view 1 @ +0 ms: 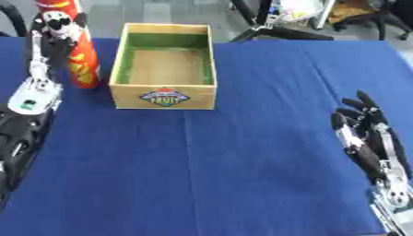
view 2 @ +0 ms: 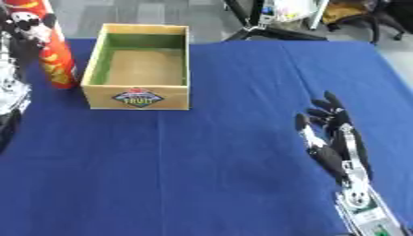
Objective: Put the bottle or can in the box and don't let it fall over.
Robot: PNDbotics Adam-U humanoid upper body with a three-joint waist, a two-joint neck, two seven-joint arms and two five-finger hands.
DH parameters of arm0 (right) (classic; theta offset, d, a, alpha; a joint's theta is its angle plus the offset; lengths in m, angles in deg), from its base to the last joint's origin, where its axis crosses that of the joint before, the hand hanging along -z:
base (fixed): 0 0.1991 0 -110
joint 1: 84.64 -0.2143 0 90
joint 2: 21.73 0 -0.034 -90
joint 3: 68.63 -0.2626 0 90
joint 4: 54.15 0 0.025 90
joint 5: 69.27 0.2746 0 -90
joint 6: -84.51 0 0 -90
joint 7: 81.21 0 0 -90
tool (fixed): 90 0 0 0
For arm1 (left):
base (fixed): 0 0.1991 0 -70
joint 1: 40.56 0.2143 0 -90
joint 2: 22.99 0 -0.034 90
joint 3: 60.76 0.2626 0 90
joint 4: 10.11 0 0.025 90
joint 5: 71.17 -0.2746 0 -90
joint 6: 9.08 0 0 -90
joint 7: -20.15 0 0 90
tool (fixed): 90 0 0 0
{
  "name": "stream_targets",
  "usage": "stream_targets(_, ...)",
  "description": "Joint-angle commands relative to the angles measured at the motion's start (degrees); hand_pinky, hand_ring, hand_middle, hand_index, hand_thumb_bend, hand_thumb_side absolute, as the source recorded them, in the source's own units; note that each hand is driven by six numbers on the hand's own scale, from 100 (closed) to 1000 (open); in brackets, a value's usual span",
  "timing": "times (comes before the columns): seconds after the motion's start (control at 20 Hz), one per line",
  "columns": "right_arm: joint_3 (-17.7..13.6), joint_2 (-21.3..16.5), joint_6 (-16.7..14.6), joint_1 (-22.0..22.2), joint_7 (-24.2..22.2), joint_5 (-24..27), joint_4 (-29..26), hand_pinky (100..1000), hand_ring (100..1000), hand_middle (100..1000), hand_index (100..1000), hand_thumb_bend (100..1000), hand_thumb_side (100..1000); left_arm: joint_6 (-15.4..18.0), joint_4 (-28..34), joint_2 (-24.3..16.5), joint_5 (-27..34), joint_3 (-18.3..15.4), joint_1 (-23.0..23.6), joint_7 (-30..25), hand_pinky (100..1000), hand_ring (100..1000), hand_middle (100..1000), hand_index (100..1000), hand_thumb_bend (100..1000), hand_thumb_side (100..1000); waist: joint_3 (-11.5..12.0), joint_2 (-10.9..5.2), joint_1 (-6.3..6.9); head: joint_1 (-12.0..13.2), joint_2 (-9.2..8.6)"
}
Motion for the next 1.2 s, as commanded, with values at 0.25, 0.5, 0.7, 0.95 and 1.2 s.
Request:
stream_targets(0.25, -0.3, -0.6, -0.2, -0.8, -0.2, 0.4, -0.6, 832, 817, 834, 1000, 361, 504, 0.2, 0.1, -2.0, -0.6, -0.4, -1.5, -0.5, 790, 804, 825, 941, 657, 579, -0.2, -0.79, 0.13, -0.1, -0.86)
stream_targets(0.5, -0.3, -0.6, -0.2, -0.8, -0.3, 0.4, -0.6, 832, 818, 834, 1000, 360, 504, 0.9, -0.2, -2.1, -0.7, -0.3, -1.3, -1.6, 767, 767, 772, 929, 607, 545, -0.2, -0.85, 0.11, -0.2, -0.87)
stream_targets(0.7, -0.3, -0.6, -0.2, -0.8, -0.3, 0.4, -0.6, 832, 818, 834, 1000, 360, 504, 1.7, -0.4, -2.1, -1.0, -0.3, -1.3, -2.9, 744, 744, 752, 917, 577, 526, -0.2, -0.86, 0.1, -0.3, -0.87)
stream_targets(0.95, -0.3, -0.6, -0.2, -0.9, -0.4, 0.4, -0.5, 832, 818, 834, 1000, 359, 504, 2.2, -0.6, -2.1, -1.2, -0.3, -1.3, -4.1, 707, 702, 710, 897, 509, 476, 0.0, -0.88, 0.09, -0.3, -0.8)
stream_targets(1.2, -0.3, -0.6, -0.2, -0.9, -0.4, 0.5, -0.5, 832, 818, 834, 1000, 359, 505, 2.6, -0.8, -2.0, -1.4, -0.3, -1.1, -5.6, 667, 636, 636, 862, 341, 344, 0.1, -0.95, -0.05, -0.3, -0.76)
